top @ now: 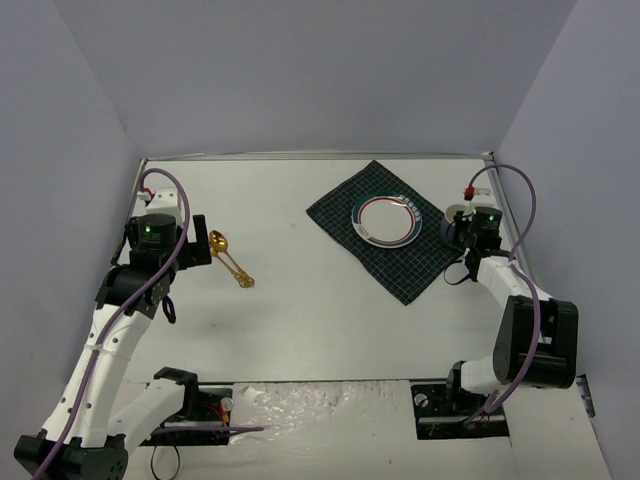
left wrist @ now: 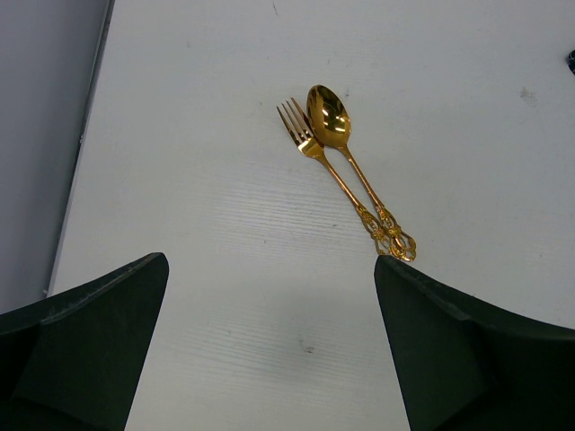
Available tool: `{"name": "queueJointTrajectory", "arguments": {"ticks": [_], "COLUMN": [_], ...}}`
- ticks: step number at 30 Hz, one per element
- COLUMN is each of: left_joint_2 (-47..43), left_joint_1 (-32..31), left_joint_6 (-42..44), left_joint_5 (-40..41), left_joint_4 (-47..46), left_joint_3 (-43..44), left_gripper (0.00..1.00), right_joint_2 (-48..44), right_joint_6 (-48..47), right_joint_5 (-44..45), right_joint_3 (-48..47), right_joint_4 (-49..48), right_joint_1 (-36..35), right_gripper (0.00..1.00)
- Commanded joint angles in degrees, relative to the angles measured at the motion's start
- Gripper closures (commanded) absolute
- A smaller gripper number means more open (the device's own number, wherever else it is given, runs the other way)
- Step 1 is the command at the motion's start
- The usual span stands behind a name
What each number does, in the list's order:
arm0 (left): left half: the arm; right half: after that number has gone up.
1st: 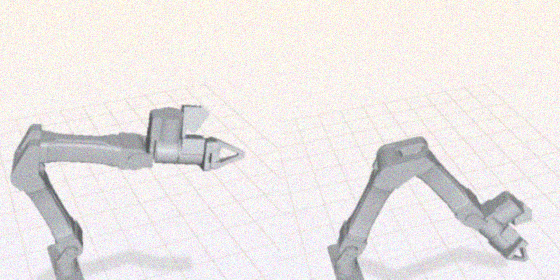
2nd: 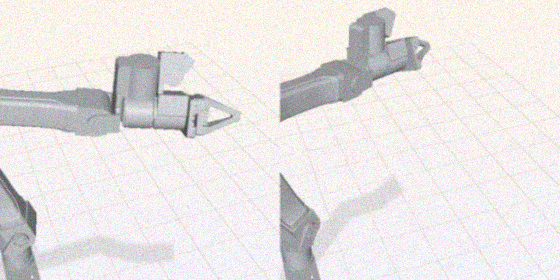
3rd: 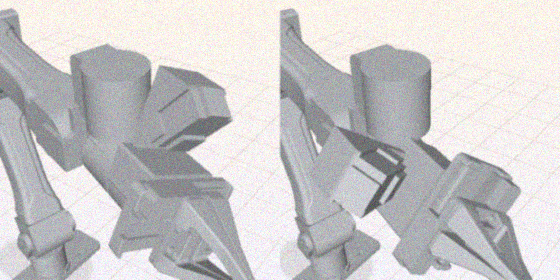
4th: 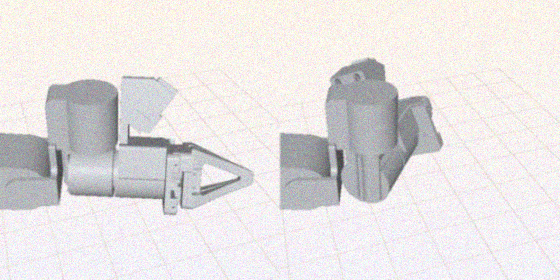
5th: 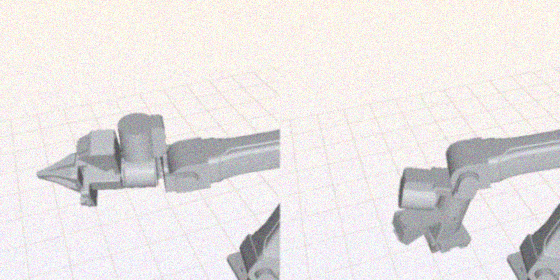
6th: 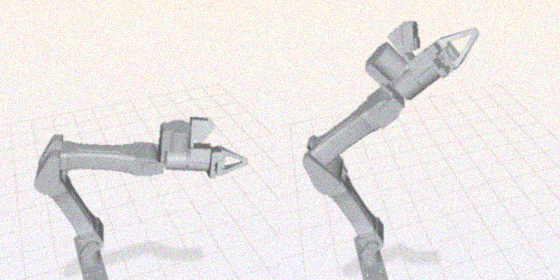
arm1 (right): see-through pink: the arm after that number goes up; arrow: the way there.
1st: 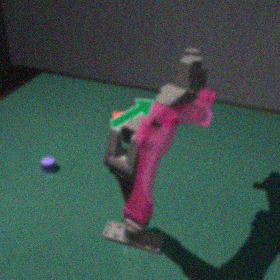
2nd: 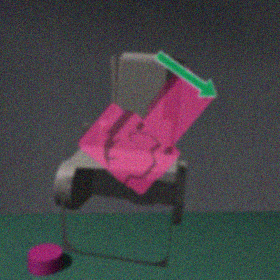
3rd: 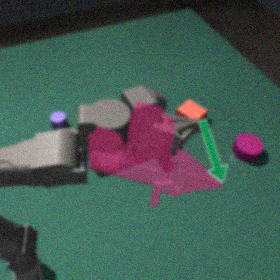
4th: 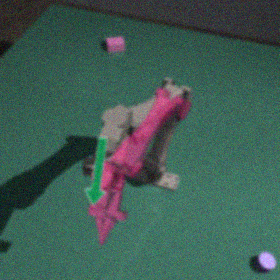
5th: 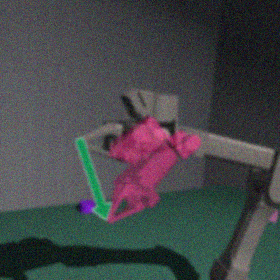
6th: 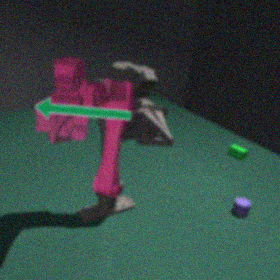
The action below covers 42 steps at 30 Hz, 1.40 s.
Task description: Set the dinner table for one person
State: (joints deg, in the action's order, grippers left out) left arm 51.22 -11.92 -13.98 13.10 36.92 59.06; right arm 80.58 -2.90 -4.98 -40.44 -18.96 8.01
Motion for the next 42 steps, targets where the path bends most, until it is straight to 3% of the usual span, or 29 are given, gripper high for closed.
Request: {"name": "queueJointTrajectory", "arguments": {"ticks": [1, 23, 25, 31, 35, 38, 42], "left_joint_2": [0.02, -0.13, -0.26, -0.46, -0.44, 0.04, 1.21], "left_joint_1": [0.23, 0.23, 0.23, 0.23, 0.23, 0.23, 0.32], "left_joint_6": [0.18, 0.32, 0.34, 0.14, -0.24, -1.43, -3.26], "left_joint_5": [0.09, -0.54, -0.53, -0.4, 0.06, 0.63, 2.65], "left_joint_4": [-3.79, -4.03, -4.14, -4.01, -4.04, -3.74, -2.9], "left_joint_3": [0.44, 0.24, 0.18, 0.23, 0.18, 0.18, -0.09], "left_gripper": [0.03, 0.03, 0.03, 0.03, 0.03, 0.03, 0.03], "right_joint_2": [-0.96, 1.56, 1.03, -3.3, -8.75, -13.39, -20.17], "right_joint_6": [-0.29, 1.76, 1.89, 2.9, 5.28, 7.57, 13.03], "right_joint_5": [-0.44, -1.4, -1.14, 1.1, 3.23, 4.63, 7.26], "right_joint_3": [-0.9, 3.88, 4.27, 4.88, 4.52, 3.44, 1.19], "right_joint_4": [-11.37, -17.13, -16.98, -14.32, -10.91, -7.25, -0.63], "right_joint_1": [1.34, 2.85, 2.78, 2.49, 2.12, 1.96, 1.43], "right_gripper": [1.0, 0.98, 0.89, 0.39, 0.18, 0.06, 0.0]}}
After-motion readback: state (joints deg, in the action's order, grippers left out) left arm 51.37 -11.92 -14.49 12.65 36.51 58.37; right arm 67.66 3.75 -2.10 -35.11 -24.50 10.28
